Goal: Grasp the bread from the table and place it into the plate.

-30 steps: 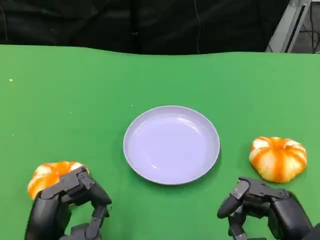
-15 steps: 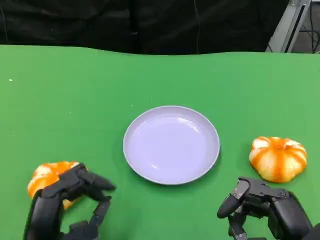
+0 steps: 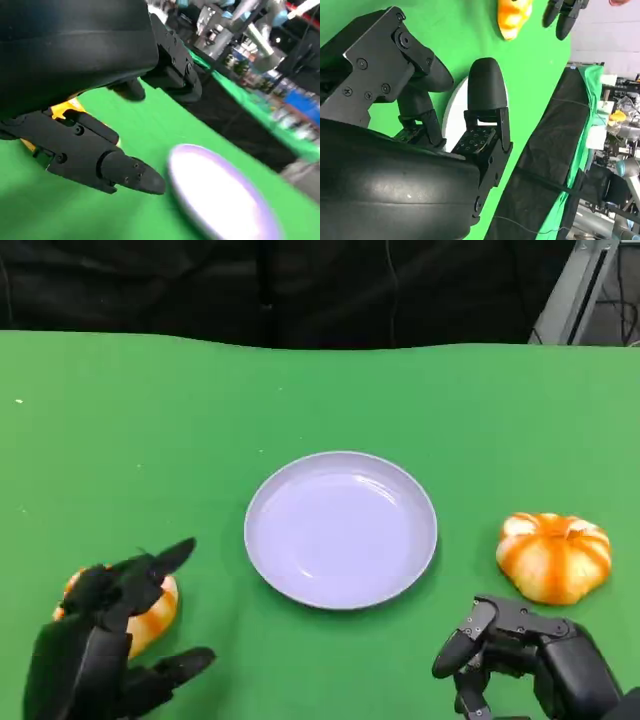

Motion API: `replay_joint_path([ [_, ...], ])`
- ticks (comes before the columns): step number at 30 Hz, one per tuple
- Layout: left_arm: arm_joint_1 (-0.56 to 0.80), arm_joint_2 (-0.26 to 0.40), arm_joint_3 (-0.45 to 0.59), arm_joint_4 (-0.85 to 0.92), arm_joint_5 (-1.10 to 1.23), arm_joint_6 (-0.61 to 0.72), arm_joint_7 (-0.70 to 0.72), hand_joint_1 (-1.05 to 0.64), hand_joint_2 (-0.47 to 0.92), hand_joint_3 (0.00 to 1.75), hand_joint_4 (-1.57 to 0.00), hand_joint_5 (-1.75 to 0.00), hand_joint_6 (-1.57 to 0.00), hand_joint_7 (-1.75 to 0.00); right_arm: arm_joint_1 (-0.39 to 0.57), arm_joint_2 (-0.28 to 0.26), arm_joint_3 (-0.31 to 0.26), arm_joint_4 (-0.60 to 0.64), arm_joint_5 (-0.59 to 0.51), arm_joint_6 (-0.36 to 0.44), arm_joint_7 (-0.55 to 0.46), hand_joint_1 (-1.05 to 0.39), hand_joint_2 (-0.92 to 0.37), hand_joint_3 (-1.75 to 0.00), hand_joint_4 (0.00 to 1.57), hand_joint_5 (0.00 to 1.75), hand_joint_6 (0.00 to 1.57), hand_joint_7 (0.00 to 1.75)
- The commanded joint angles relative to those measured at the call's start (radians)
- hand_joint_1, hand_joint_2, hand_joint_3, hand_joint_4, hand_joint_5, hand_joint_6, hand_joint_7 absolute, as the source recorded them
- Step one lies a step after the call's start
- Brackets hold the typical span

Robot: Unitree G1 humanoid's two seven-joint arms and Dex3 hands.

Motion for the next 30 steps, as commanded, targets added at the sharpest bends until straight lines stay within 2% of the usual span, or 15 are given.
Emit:
replay_joint_path([
  [1,-0.008,0.053,-0.033,-0.028,0.09,0.069,0.069,-0.5,0.92,0.05,0.0,-0.29,-0.24,-0.01,0.002,-0.004,0.002,-0.013,0.007,-0.009,-0.004,0.02,-0.31,-1.37,0.85,1.55,0.85,1.24],
  [4,-0.01,0.075,-0.054,-0.037,0.114,0.106,0.081,-0.5,0.92,0.05,0.0,-0.27,-0.24,-0.01,0.0,-0.002,0.003,-0.014,0.009,-0.003,-0.004,0.02,-0.31,-1.37,0.85,1.56,0.85,1.24],
  [7,-0.012,0.101,-0.074,-0.05,0.144,0.149,0.083,-0.53,0.92,0.08,0.0,-0.16,-0.18,-0.01,-0.004,0.001,0.005,-0.016,0.013,0.007,-0.003,0.03,-0.32,-1.37,0.84,1.56,0.84,1.25],
  [12,-0.012,0.119,-0.099,-0.056,0.133,0.175,0.096,-0.54,0.92,0.08,0.0,-0.14,-0.17,-0.01,-0.004,0.001,0.005,-0.016,0.013,0.007,-0.003,0.03,-0.33,-1.37,0.83,1.57,0.84,1.26],
  [14,-0.032,0.131,-0.12,-0.136,0.277,0.366,-0.037,-0.58,0.92,0.1,0.0,-0.14,-0.16,-0.01,-0.016,0.007,0.008,-0.003,0.008,0.006,-0.009,0.03,-0.32,-1.39,0.84,1.58,0.84,1.27],
  [16,-0.051,0.139,-0.141,-0.185,0.356,0.489,-0.138,-0.6,0.92,0.11,0.0,-0.15,-0.16,0.0,-0.022,0.01,0.009,0.006,0.013,0.003,-0.01,0.03,-0.31,-1.4,0.83,1.59,0.83,1.28],
  [25,-0.138,0.19,-0.241,-0.21,0.422,0.69,-0.429,-0.61,0.92,0.07,0.0,-0.13,-0.12,0.0,-0.011,0.004,0.007,0.0,0.012,-0.008,-0.01,0.03,-0.31,-1.41,0.84,1.59,0.83,1.3],
  [30,-0.164,0.201,-0.276,-0.166,0.412,0.743,-0.47,-0.62,0.92,0.07,-0.01,-0.14,-0.12,-0.01,-0.004,0.001,0.005,-0.009,0.014,-0.004,-0.007,0.03,-0.32,-1.38,0.83,1.59,0.82,1.29],
])
